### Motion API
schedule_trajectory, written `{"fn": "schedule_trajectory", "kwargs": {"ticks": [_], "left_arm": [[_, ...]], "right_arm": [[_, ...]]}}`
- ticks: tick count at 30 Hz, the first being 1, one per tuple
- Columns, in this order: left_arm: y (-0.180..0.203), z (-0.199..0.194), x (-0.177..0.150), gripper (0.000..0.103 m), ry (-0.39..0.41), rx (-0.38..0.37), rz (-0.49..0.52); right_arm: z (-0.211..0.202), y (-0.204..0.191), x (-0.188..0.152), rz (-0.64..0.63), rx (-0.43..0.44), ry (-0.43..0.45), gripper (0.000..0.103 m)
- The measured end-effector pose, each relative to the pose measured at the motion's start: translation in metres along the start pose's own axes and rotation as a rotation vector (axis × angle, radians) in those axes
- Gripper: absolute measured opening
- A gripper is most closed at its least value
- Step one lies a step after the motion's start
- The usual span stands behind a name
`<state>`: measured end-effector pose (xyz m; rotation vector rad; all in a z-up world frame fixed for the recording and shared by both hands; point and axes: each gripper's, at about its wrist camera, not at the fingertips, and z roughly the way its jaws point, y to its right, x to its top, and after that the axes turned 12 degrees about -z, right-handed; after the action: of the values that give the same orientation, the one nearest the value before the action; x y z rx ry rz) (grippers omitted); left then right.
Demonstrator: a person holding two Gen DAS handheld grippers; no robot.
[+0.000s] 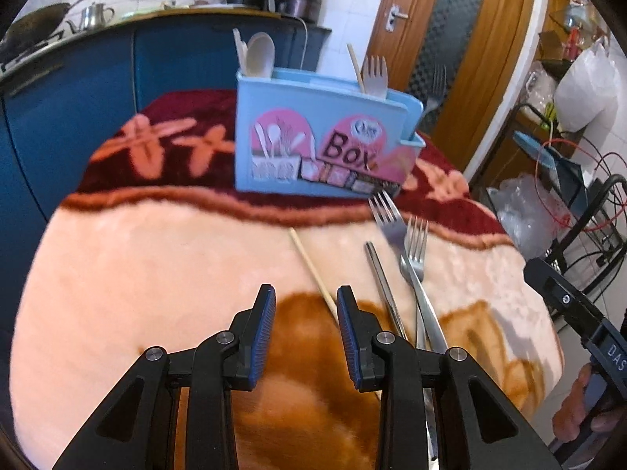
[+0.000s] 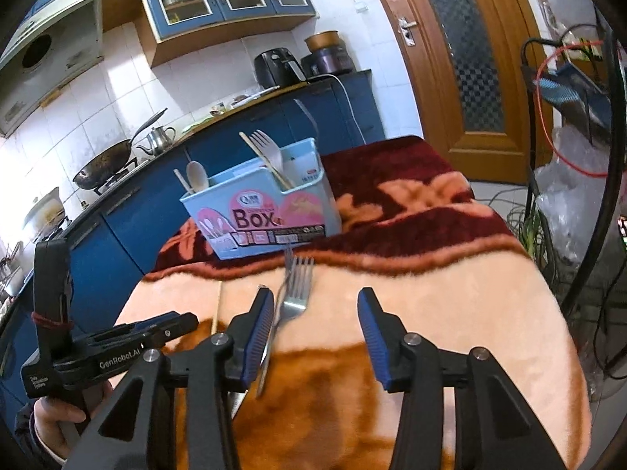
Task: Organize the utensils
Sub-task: 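Move both open tools back over the remaining utensils on the blanket, then grasp a wooden chopstick with the left tool while the right tool grasps a metal knife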
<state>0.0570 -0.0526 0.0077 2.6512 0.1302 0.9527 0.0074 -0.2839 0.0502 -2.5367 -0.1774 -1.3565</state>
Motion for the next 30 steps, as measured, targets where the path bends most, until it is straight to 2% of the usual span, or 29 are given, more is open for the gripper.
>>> {"fn": "schedule_trajectory", "kwargs": {"ticks": [12, 17, 19, 20, 23, 24, 30], "left_arm": [[0.017, 0.034, -0.006, 0.032, -0.117, 0.016, 0.016], [0.019, 0.043, 0.002, 0.023, -0.137, 0.045, 0.030], [0.018, 0.045, 0.006, 0.015, -0.138, 0.048, 0.030], [0.017, 0.046, 0.007, 0.015, -0.138, 0.048, 0.030], [0.013, 0.047, 0.011, 0.010, -0.137, 0.034, 0.020], [0.011, 0.047, 0.012, 0.005, -0.134, 0.026, 0.013], [-0.001, 0.041, 0.013, 0.004, -0.112, -0.047, -0.040]], "right_arm": [[0.008, 0.021, -0.010, 0.050, 0.004, -0.021, 0.050], [0.012, 0.025, -0.012, 0.064, 0.011, -0.027, 0.050], [0.013, 0.025, -0.012, 0.062, 0.014, -0.030, 0.050], [0.013, 0.025, -0.012, 0.060, 0.015, -0.031, 0.050], [0.014, 0.023, -0.012, 0.055, 0.015, -0.035, 0.050], [0.015, 0.023, -0.011, 0.053, 0.014, -0.037, 0.050], [0.020, 0.012, -0.007, 0.019, 0.017, -0.059, 0.050]]}}
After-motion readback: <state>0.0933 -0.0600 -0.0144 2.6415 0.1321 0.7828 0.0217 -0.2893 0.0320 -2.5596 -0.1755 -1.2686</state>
